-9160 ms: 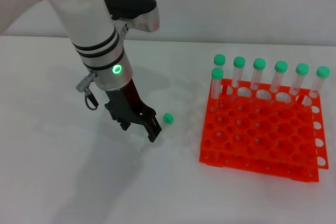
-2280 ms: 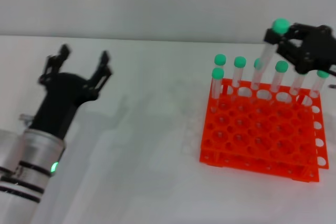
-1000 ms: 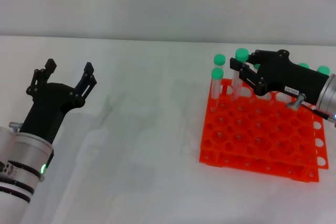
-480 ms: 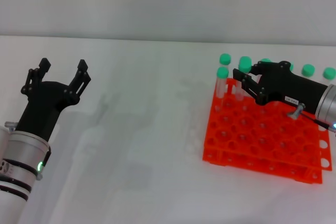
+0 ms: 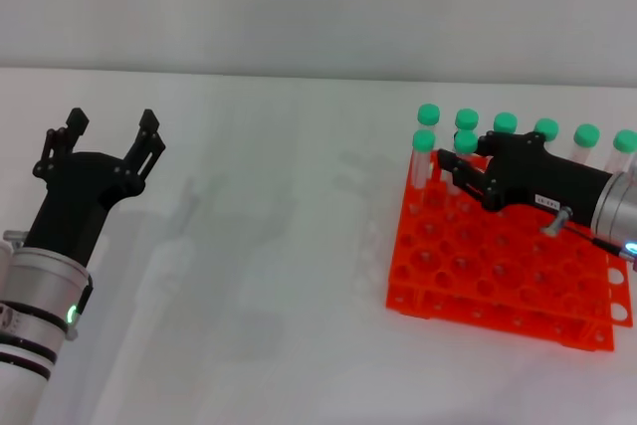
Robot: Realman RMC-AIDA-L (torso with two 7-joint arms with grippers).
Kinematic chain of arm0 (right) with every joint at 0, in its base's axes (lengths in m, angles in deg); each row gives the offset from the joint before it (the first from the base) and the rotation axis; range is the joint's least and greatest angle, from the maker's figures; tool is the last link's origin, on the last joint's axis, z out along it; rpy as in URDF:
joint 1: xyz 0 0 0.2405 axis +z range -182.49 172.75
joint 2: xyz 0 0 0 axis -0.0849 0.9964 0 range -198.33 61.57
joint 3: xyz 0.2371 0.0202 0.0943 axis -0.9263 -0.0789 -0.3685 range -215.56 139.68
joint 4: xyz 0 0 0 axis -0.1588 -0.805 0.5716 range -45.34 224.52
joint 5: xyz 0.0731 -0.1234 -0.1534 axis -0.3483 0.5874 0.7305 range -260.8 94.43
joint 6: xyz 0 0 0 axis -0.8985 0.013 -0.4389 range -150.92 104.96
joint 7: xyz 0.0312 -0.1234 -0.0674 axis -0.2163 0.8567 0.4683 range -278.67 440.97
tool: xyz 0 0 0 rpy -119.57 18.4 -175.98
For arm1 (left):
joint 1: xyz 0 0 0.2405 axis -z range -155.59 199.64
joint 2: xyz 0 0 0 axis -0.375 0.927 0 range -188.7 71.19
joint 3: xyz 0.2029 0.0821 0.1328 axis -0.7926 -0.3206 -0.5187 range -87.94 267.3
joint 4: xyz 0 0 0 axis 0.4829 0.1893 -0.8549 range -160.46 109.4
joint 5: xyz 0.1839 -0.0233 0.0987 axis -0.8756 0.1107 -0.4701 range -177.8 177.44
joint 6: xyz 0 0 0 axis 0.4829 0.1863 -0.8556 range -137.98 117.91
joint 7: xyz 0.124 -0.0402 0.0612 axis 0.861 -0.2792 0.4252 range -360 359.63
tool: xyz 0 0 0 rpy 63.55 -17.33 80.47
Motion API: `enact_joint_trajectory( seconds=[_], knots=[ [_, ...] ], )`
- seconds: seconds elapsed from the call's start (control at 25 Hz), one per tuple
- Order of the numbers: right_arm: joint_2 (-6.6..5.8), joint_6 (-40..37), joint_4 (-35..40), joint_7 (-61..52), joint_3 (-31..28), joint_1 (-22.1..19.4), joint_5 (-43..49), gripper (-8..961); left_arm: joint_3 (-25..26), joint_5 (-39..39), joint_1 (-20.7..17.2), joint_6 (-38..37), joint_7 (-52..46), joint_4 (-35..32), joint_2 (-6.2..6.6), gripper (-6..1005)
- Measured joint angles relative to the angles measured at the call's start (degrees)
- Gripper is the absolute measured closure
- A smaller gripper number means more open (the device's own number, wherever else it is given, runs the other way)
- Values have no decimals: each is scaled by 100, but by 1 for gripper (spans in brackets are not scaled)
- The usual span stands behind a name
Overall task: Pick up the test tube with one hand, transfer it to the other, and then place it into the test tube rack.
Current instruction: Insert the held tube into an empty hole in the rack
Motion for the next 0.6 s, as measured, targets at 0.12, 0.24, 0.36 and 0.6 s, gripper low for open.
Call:
enact_joint_trajectory(
  seconds=[0.12,0.24,0.36,0.6],
  knots=[
    [0,3,10,-39,36,-7,0,628,0,0,6,-2,-1,-3,0,122],
    [0,45,17,-59,29,-48,-1,622,0,2,21,-3,-8,-5,2,124],
    [-2,200,46,-127,5,-129,-3,617,4,20,24,-3,-9,-5,8,124],
    [-70,624,522,-736,0,-610,-6,350,10,98,51,-3,-9,4,9,123]
  ],
)
